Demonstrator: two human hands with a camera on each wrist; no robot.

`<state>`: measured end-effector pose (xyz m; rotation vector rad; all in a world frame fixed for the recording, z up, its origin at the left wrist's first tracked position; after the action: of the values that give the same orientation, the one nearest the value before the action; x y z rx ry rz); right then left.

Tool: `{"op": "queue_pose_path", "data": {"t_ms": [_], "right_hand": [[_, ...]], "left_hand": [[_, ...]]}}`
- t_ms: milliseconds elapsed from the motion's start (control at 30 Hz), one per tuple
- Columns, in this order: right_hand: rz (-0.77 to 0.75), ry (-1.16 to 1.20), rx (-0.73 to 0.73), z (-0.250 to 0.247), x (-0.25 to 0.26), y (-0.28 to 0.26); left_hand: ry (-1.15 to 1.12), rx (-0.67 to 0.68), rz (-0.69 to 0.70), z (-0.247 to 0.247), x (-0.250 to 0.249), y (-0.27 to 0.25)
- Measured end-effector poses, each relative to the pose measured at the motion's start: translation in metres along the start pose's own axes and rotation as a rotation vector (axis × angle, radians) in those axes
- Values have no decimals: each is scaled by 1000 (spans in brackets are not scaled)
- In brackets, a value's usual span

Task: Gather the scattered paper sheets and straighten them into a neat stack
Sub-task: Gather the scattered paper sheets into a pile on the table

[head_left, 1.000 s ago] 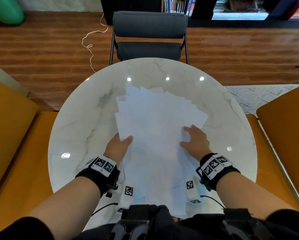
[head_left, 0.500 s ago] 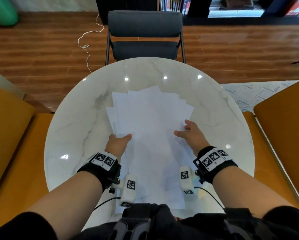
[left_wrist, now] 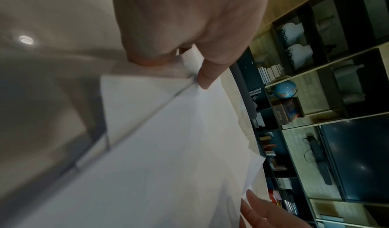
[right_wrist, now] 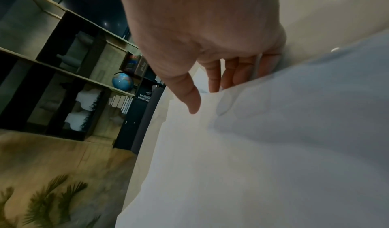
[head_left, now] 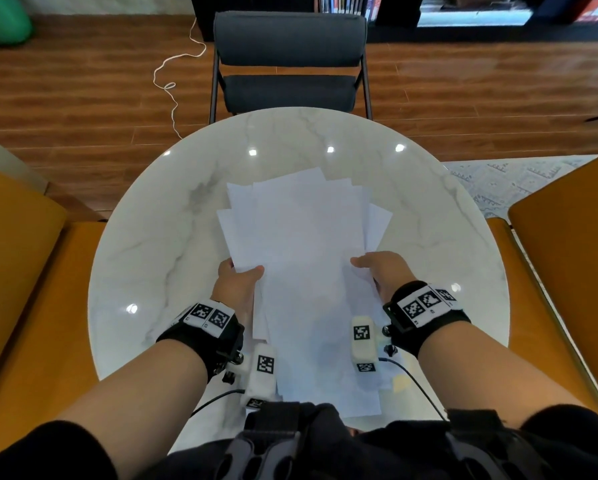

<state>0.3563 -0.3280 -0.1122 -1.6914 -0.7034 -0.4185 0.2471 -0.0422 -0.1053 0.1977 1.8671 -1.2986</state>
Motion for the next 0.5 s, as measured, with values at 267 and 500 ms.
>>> {"op": "queue_pose_path", "data": {"t_ms": [267,500], "right_hand": [[-53,-44,-22,2,2,-3],[-75,-414,0,16,1,-12]], "left_hand": [[13,34,78,-8,-3,10],[219,50,241,-1,-24,-12]]}}
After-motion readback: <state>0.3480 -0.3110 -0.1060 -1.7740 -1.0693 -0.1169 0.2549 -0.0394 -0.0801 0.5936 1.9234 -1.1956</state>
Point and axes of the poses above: each hand's wrist, its own y-axis towards the middle knuckle, its own z-axis out of the palm, x = y × z, the point moved 10 cm from there along y, towards the middle knuckle, and after that the axes turned 3 degrees about z, right-handed, at the moved point
